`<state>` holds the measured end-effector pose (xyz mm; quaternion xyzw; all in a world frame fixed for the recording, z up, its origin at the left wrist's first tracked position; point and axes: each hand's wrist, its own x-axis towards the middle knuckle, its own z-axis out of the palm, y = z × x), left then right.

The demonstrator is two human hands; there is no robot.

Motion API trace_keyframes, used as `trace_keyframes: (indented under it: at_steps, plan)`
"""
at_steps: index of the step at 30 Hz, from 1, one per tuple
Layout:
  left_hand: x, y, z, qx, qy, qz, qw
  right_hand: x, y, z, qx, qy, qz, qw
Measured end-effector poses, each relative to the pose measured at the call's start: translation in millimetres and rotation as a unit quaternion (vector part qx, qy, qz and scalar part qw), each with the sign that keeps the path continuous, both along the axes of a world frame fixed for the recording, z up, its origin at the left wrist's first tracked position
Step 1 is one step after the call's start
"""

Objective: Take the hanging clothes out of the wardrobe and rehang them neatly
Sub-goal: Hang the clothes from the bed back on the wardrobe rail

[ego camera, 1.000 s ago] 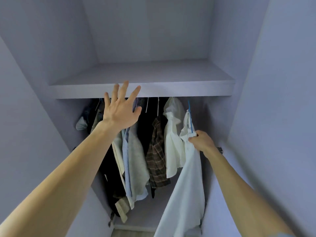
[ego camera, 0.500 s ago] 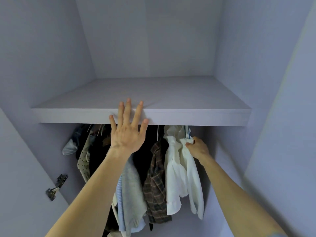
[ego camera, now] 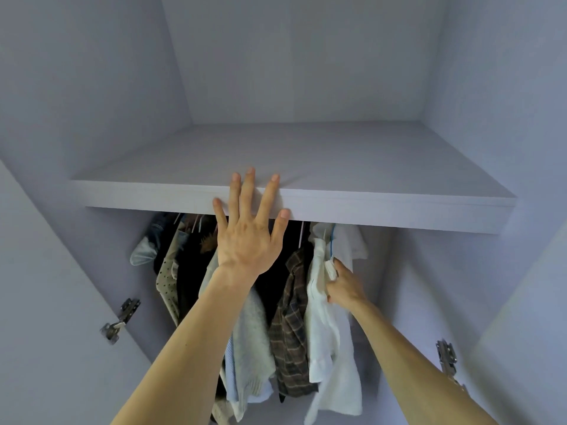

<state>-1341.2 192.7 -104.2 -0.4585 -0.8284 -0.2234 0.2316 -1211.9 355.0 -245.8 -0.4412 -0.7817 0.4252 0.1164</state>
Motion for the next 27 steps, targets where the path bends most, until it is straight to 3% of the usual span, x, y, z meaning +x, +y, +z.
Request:
trace_keyframes:
  at_steps: [4, 10, 14, 17, 21, 27]
  plan:
    - [0, -1, 2, -0.009, 0.0, 0.002, 1.0, -18, -10, -1, -0.026, 0.033, -0.001, 0.999]
    - [-1, -12, 7, -0.025, 0.022, -0.005, 0.999, -6, -26, -8, 0.027, -0.019, -0.008, 0.999]
    - [-2, -33, 9, -0.062, 0.019, -0.01, 0.998, 11, -48, -6, 0.03, -0.001, -0.016, 0.999]
    - [10, -68, -10, -0.079, -0.087, -0.004, 0.993, 34, -75, -2, 0.009, 0.031, -0.042, 0.999]
    - [32, -147, -79, -0.093, -0.258, 0.049, 0.96, 71, -134, 8, -0.012, 0.116, -0.054, 0.992]
    - [89, -300, -182, -0.142, -0.398, 0.148, 0.894, 108, -246, 9, 0.051, 0.131, 0.118, 0.983]
